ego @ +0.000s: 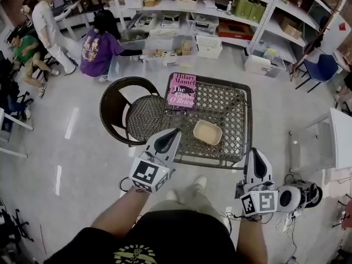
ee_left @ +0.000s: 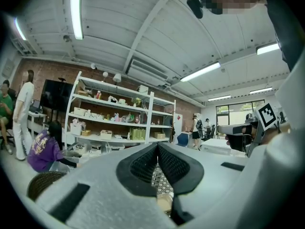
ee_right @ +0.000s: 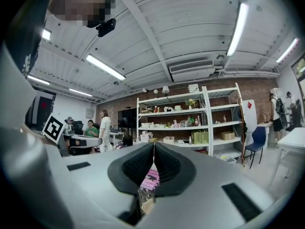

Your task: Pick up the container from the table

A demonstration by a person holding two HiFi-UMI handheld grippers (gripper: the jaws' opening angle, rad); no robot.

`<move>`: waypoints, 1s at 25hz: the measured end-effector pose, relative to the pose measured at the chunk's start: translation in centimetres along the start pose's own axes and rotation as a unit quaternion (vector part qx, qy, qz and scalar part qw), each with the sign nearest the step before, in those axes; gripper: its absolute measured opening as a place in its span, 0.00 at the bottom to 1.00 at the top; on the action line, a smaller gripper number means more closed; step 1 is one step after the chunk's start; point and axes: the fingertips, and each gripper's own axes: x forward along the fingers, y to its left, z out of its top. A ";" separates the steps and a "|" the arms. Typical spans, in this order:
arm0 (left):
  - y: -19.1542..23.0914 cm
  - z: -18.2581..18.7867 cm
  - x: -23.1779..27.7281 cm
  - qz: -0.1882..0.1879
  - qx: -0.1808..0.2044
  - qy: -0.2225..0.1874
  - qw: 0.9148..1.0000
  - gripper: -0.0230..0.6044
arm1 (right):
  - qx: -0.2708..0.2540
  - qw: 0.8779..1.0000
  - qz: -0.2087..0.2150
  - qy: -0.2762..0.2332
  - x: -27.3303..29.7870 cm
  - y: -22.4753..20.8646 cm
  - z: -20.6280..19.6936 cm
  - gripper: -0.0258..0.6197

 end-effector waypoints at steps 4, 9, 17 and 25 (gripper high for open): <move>0.4 -0.4 2.0 0.001 -0.004 0.007 1.000 0.05 | 0.003 1.000 0.006 0.007 2.1 -1.0 -0.3 0.06; 1.4 -0.6 4.3 0.006 -0.010 0.010 1.000 0.05 | 0.005 1.000 0.014 0.010 4.8 -2.2 -0.5 0.06; 2.7 0.0 7.9 0.026 -0.005 0.015 1.000 0.05 | 0.011 0.999 0.030 0.006 8.4 -5.3 -0.2 0.06; 2.8 0.7 11.1 0.044 0.003 0.015 0.999 0.05 | 0.015 0.998 0.057 0.005 11.2 -7.6 0.2 0.06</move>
